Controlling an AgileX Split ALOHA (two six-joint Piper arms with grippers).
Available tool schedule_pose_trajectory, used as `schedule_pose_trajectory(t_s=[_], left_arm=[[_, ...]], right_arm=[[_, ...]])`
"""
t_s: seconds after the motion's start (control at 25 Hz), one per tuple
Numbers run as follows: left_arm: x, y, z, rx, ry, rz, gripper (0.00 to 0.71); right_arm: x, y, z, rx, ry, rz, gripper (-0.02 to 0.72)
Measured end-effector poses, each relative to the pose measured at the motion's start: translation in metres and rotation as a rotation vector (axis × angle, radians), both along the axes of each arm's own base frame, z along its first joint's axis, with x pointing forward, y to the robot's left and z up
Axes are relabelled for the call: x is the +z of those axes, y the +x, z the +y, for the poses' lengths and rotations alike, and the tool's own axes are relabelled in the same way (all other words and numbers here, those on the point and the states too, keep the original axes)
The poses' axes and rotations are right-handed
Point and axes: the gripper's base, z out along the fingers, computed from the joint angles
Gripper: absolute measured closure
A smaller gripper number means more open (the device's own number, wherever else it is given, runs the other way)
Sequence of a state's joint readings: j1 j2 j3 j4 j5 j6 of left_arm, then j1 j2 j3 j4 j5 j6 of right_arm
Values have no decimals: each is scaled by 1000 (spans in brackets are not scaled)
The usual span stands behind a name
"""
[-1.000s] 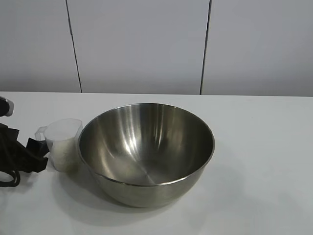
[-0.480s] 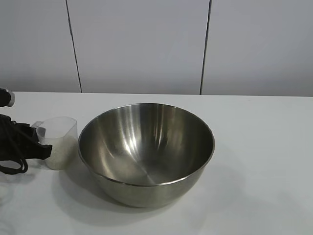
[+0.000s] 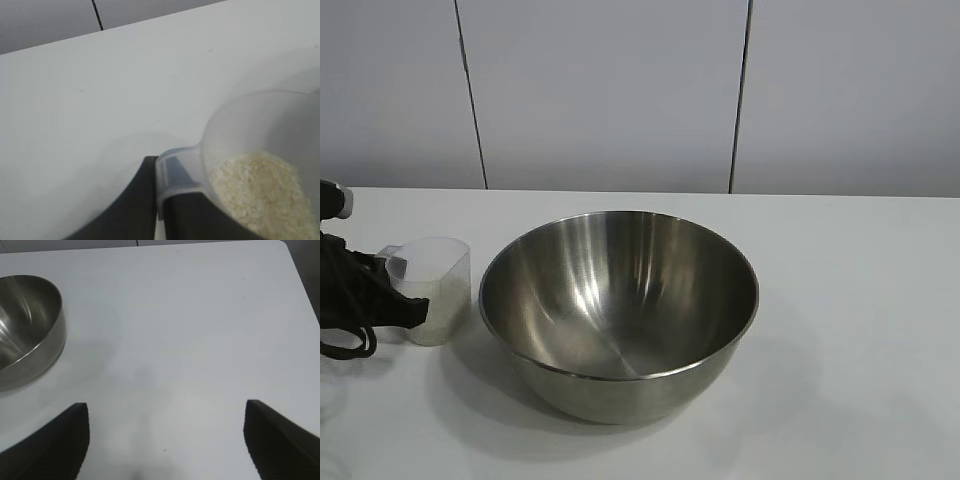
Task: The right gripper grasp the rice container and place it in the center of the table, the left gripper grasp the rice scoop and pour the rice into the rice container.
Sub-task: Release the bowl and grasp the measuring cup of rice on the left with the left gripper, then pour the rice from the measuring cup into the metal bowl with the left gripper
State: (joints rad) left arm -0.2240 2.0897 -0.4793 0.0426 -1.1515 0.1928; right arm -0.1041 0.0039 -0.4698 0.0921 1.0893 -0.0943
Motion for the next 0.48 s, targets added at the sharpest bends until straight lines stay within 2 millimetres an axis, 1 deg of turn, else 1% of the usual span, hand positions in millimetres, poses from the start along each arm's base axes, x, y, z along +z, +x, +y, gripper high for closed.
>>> schedule_pose_trajectory(t_s=[0.2, 0.36, 0.48], left_arm=[[18, 2, -4, -48, 16, -63, 705], [40, 4, -4, -62, 42, -147, 705], [60, 8, -5, -78, 86, -221, 705]], right_arm=[[0, 0, 0, 0, -1, 0, 126], [0, 0, 0, -1, -1, 0, 126], [0, 0, 0, -1, -1, 0, 126]])
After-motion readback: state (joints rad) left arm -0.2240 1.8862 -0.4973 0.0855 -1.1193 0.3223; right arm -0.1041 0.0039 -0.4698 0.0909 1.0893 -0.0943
